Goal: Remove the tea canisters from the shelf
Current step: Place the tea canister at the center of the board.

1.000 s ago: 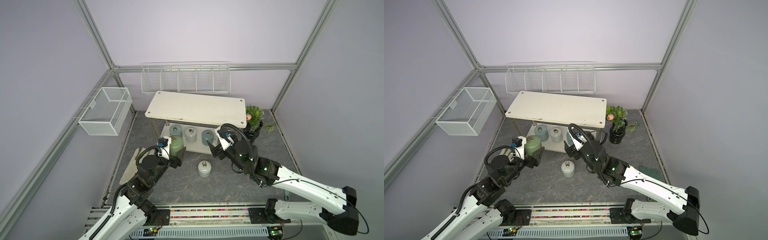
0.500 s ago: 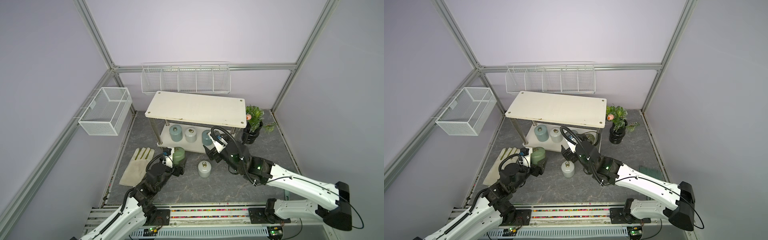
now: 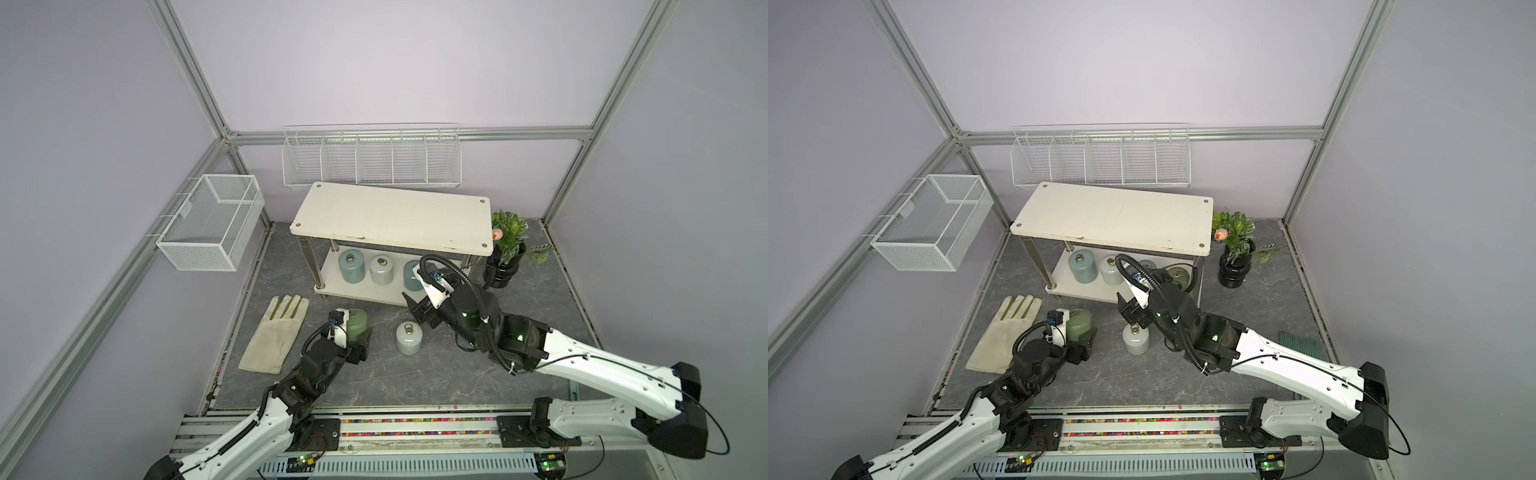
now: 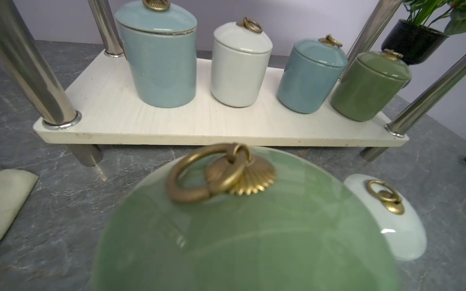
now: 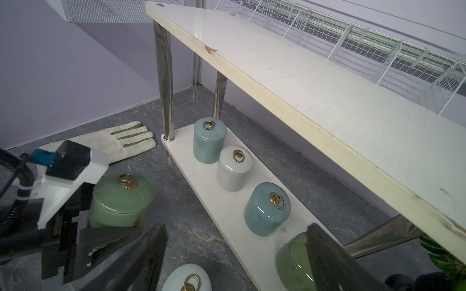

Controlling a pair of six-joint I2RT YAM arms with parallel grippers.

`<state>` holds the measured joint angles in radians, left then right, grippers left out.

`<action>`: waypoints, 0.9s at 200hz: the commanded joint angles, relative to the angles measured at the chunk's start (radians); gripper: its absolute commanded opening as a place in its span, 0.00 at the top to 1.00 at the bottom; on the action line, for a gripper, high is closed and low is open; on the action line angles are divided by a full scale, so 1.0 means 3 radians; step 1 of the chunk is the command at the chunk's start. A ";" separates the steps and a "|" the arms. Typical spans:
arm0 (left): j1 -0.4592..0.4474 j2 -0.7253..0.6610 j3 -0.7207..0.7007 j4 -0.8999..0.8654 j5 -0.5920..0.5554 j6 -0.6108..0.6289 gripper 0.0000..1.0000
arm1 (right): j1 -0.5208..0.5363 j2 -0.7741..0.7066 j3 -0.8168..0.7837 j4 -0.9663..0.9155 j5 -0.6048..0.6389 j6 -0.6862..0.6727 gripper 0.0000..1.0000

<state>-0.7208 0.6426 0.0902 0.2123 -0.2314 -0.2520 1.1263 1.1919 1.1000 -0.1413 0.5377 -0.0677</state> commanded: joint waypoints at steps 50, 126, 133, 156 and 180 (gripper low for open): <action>-0.0066 0.0693 -0.0093 0.1327 -0.0227 0.0201 0.21 | 0.0068 0.0191 0.0250 -0.0105 0.0022 0.0034 0.11; -0.0116 0.1874 0.0026 0.1954 -0.0288 0.0215 0.21 | 0.0088 0.0256 0.0309 -0.0081 0.0038 -0.0056 0.11; -0.0118 0.1978 0.0026 0.2019 -0.0279 0.0199 0.21 | 0.0089 0.0256 0.0299 -0.0069 0.0048 -0.0061 0.11; -0.0159 0.2239 0.0039 0.2120 -0.0270 0.0143 0.21 | 0.0086 0.0226 0.0259 -0.0037 0.0053 -0.0071 0.11; -0.0219 0.2390 0.0067 0.2120 -0.0241 0.0098 0.22 | 0.0086 0.0201 0.0195 0.0031 0.0076 -0.0094 0.11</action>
<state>-0.7647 1.3193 0.0845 0.7906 -0.3107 -0.1997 1.1465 1.2613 1.1736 -0.1669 0.5385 -0.0811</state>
